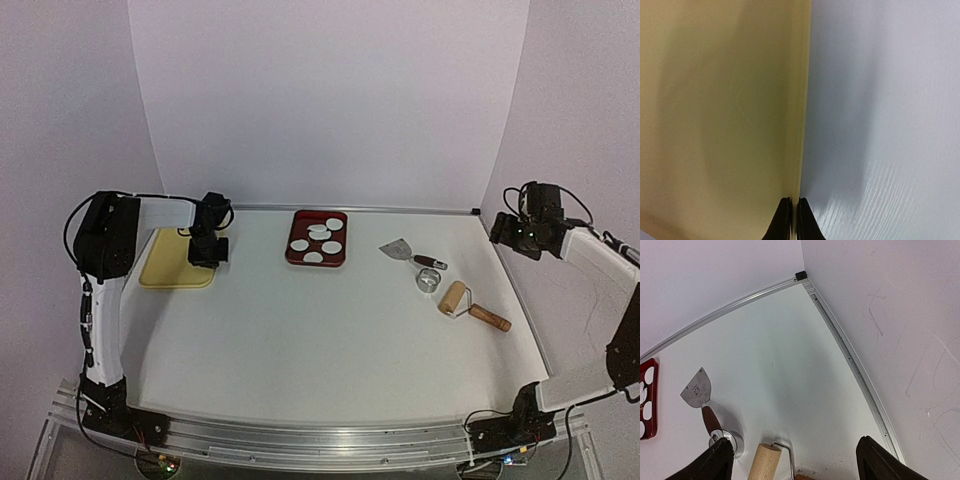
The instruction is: Roll out the dumpling wrappers from the dough
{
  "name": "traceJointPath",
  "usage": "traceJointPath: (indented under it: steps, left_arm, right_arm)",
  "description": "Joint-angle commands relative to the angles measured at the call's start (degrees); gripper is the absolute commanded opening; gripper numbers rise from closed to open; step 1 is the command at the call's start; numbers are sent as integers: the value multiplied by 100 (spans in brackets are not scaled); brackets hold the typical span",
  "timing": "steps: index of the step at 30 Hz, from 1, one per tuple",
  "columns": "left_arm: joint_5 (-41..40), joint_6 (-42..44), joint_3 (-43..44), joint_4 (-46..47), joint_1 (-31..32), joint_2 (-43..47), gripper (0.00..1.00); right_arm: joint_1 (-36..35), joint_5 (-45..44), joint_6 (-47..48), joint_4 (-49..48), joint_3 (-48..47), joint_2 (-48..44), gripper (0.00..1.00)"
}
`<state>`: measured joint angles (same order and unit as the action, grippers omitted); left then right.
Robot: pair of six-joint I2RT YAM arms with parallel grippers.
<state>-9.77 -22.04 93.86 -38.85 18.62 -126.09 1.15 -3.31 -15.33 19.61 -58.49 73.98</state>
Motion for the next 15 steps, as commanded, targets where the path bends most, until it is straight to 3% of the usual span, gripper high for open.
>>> traceJointPath:
  steps: [1, 8, 15]
  left_arm:
    - [182, -533, -874, -196, 174, 806, 0]
    - [546, -1249, -2182, -168, 836, 1935, 0]
    - [1140, -2515, -3263, -119, 2007, 2813, 0]
  right_arm:
    - [3, 305, -58, 7, -211, 161, 86]
    - [0, 578, 5, 7, -66, 144, 86]
    - [0, 820, 79, 28, 82, 252, 86]
